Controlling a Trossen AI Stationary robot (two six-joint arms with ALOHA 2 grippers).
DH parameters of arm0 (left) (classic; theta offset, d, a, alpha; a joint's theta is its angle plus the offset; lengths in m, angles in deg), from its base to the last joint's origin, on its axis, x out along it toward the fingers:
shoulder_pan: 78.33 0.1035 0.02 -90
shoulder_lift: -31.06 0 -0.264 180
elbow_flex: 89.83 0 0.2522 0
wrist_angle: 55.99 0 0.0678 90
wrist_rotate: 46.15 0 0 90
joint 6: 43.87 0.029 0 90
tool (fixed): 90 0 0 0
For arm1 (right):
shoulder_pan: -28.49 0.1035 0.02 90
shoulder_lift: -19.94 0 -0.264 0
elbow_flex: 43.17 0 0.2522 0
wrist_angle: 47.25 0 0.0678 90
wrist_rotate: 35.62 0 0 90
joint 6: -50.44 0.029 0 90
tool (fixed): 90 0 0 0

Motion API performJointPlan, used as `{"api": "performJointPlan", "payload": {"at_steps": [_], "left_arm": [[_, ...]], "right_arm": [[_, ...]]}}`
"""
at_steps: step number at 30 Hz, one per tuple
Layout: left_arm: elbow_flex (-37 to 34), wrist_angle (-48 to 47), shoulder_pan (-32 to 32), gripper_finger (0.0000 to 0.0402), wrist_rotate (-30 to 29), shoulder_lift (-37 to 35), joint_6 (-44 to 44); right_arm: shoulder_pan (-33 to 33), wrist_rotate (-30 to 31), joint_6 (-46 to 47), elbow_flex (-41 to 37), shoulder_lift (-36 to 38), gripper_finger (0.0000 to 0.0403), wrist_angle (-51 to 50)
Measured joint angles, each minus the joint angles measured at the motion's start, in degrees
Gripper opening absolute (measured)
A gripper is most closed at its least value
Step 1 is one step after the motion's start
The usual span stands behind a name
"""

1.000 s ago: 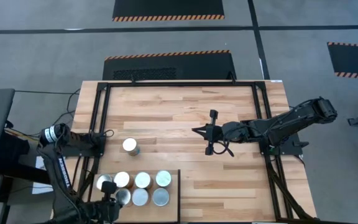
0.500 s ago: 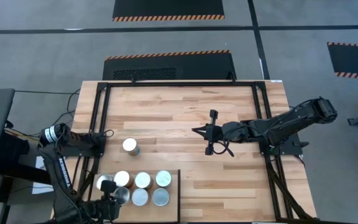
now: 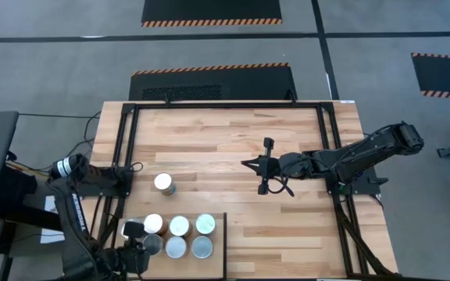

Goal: Pick and place cans onto a shelf
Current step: Put the canned peaches on the shelf

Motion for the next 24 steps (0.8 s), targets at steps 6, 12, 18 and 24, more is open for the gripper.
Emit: {"api": "performJointPlan", "payload": {"at_steps": [6, 12, 18, 24], "left_arm": [[1.78, -5.7, 4.08, 0.0029, -3.52, -3.55, 7.8], [-4.87, -0.76, 10.7, 0.0003, -4.17, -16.17, 16.51], [-20.78, 11.6, 21.13, 0.0, 1.61, -30.96, 24.83], [-37.32, 22.71, 32.07, 0.0005, 8.53, -38.58, 31.19]], "right_arm": [[0.08, -0.08, 0.0, 0.01, 0.0, 0.001, 0.0], [0.92, -0.12, -0.93, 0.02, 0.0, 0.001, -0.08], [1.21, -0.09, -1.49, 0.02, 0.0, 0.001, -0.11], [1.14, 0.0, -1.49, 0.02, 0.0, 0.0011, -0.13]]}}
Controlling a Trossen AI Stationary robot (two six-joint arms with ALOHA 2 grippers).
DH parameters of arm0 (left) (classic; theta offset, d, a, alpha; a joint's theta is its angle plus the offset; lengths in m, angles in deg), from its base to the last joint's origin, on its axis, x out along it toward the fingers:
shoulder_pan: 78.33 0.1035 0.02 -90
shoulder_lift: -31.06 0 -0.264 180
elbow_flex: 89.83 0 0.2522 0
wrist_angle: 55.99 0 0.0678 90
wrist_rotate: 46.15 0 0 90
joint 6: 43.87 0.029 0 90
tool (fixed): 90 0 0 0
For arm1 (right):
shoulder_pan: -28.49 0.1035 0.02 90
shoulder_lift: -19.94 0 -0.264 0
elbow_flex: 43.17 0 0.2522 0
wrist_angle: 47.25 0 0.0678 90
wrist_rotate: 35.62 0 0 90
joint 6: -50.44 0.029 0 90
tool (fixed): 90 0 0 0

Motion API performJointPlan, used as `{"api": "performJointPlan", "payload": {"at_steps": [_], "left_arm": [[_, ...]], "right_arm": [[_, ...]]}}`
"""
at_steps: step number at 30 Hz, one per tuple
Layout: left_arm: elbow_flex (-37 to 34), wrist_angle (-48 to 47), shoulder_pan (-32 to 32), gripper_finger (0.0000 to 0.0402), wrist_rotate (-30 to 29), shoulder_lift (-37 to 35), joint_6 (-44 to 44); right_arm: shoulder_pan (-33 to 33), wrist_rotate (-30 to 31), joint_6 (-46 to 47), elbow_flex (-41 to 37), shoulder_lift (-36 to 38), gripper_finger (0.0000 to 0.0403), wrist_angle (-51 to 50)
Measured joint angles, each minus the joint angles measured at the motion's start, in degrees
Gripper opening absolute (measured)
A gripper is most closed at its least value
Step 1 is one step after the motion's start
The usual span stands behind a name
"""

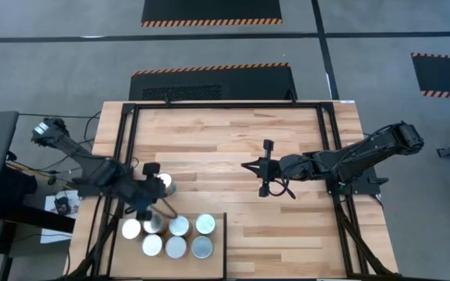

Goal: Pick and place cans onto a shelf
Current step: Put the canned peaches on the shelf

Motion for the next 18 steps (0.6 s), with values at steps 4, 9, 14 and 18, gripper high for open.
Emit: {"api": "performJointPlan", "payload": {"at_steps": [4, 9, 14, 18], "left_arm": [[-4.94, -0.47, 5.1, 0.0029, 0.26, -0.65, 1.6], [-6.81, -0.07, 8.09, 0.0074, 3.04, 0.38, 3.3], [-8.06, -0.29, 8.91, 0.0111, 3.1, 2.17, 3.29], [-9.5, -0.91, 9.24, 0.0123, 2.09, 4.37, 3.27]], "right_arm": [[0.0, -0.02, 0.0, 0.0, 0.0, 0.001, 0.0], [0.0, -0.02, 0.0, 0.0, 0.0, 0.001, 0.02], [0.0, -0.01, 0.0, 0.0, 0.0, 0.001, 0.0], [0.0, -0.02, 0.02, 0.0, 0.0, 0.0009, -0.05]]}}
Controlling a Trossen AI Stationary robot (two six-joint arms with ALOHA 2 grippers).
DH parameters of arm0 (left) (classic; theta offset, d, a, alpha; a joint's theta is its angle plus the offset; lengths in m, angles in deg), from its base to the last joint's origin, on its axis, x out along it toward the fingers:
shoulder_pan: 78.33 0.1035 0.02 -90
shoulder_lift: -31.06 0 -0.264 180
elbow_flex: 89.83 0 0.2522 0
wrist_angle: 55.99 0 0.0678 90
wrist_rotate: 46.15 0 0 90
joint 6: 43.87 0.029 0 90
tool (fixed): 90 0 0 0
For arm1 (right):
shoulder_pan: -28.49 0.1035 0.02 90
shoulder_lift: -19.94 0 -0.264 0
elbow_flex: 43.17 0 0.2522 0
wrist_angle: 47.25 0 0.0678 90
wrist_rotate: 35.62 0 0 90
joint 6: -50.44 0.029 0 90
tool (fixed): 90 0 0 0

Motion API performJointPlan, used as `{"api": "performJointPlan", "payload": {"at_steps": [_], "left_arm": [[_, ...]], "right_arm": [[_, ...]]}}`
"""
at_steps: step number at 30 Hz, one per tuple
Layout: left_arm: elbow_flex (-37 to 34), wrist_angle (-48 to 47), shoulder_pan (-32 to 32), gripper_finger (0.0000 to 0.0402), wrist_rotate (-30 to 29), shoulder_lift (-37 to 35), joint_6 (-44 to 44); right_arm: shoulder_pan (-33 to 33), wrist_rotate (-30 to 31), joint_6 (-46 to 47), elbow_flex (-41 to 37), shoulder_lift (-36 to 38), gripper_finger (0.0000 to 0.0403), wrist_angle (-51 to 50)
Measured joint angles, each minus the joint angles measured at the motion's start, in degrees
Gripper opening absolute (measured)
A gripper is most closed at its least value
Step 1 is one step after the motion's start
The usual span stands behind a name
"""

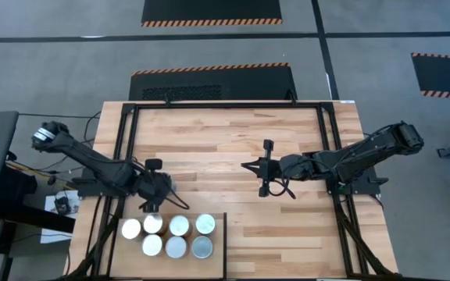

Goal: Pick and place cans onto a shelf
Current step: Put the canned peaches on the shelf

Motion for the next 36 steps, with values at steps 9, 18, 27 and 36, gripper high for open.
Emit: {"api": "performJointPlan", "payload": {"at_steps": [9, 18, 27, 36], "left_arm": [[-1.06, 0.68, 0.22, 0.0077, -3.39, 3.48, 0.96], [1.37, 0.66, 0.29, 0.0002, -2.59, 4.04, 2.79], [15.71, -8.58, 0.26, 0.0, -2.25, 3.98, 4.15], [34.85, -24.79, -1.46, 0.0, -2.96, 4.35, -3.68]], "right_arm": [[0.0, 0.0, 0.02, 0.0, 0.0, 0.001, -0.04], [0.0, 0.0, 0.02, 0.0, 0.0, 0.001, -0.02], [0.0, 0.0, 0.0, 0.0, 0.0, 0.001, 0.07], [0.0, 0.0, -0.04, 0.0, 0.0, 0.001, 0.11]]}}
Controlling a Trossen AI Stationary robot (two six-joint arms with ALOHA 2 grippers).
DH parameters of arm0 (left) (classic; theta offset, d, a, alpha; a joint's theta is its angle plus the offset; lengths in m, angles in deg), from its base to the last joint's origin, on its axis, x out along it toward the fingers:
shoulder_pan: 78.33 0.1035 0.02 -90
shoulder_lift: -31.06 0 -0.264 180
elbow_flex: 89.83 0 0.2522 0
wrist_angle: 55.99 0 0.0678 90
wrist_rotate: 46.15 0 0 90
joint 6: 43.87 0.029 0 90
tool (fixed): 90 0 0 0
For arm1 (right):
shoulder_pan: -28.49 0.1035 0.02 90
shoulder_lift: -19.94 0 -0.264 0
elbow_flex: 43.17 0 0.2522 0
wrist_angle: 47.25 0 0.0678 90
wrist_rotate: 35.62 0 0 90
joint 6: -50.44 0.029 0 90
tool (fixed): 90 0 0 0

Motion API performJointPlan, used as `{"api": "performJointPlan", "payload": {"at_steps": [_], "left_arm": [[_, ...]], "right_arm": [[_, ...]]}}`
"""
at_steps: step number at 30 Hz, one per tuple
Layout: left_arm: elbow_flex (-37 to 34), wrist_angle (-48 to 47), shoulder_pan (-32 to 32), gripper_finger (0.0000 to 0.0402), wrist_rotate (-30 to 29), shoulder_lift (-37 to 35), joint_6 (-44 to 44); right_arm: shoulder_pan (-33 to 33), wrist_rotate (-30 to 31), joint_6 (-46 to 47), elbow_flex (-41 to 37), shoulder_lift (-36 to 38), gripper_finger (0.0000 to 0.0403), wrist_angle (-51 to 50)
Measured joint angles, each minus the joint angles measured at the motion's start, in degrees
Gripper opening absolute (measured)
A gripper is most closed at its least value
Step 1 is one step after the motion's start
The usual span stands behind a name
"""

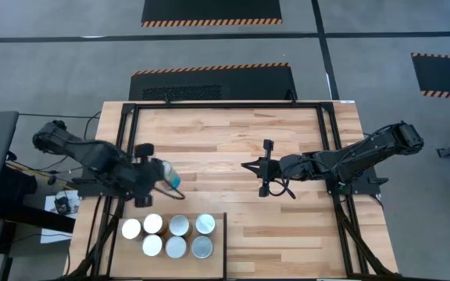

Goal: Pick and place cans onto a shelf
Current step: Put the canned peaches on the shelf

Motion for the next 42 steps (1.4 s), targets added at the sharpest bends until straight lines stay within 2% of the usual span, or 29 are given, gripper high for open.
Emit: {"api": "performJointPlan", "payload": {"at_steps": [5, 14, 22, 31, 35, 42], "left_arm": [[9.17, -9.23, -7.03, 0.0, 1.1, 2.68, -7.97], [19.68, -8.73, -20.95, 0.0, 2.12, 9.0, -17.83], [20.35, -8.83, -30.52, 0.0, 7.39, 11.8, -32.9], [20.28, -8.83, -41.64, 0.0, 6.49, 14.76, -50.3], [20.26, -8.83, -44.54, 0.0, 9.71, 18.94, -54.18], [20.26, -7.38, -47.2, 0.0, 9.18, 26.76, -57.72]], "right_arm": [[-0.02, -0.01, -0.18, 0.0, 0.0, 0.001, 0.1], [-0.02, -0.02, -1.09, 0.0, 0.0, 0.001, 0.78], [-0.02, -0.04, -1.07, 0.0, 0.0, 0.001, 0.72], [-0.02, -0.07, 0.03, 0.0, -0.01, 0.0009, 0.73], [-0.02, -0.09, 0.07, 0.0, -0.44, 0.0009, 0.94], [0.0, -0.09, 0.46, 0.0, -0.39, 0.0009, 1.33]]}}
